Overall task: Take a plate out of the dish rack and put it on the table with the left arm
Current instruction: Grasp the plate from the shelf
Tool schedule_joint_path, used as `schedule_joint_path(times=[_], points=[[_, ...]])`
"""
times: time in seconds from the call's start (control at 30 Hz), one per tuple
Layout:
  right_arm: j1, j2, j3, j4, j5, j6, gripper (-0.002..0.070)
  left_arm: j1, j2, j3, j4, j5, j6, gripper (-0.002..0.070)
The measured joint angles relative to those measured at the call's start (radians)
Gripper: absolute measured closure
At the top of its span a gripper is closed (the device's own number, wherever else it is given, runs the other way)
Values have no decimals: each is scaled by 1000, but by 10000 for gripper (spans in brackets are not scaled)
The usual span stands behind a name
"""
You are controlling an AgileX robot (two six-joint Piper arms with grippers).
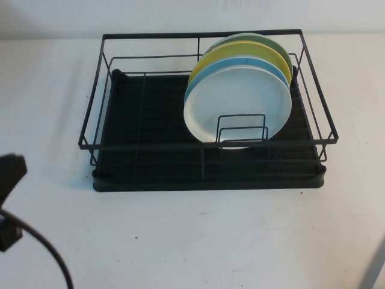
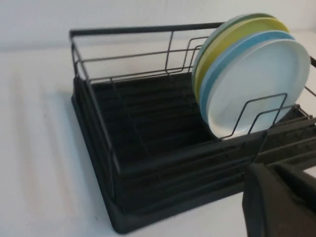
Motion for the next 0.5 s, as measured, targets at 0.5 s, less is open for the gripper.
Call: schedule_joint_path(times=[0.5], points=[[0,0,0,0,0,0,696,0,775,-751,-187,431,687,642]])
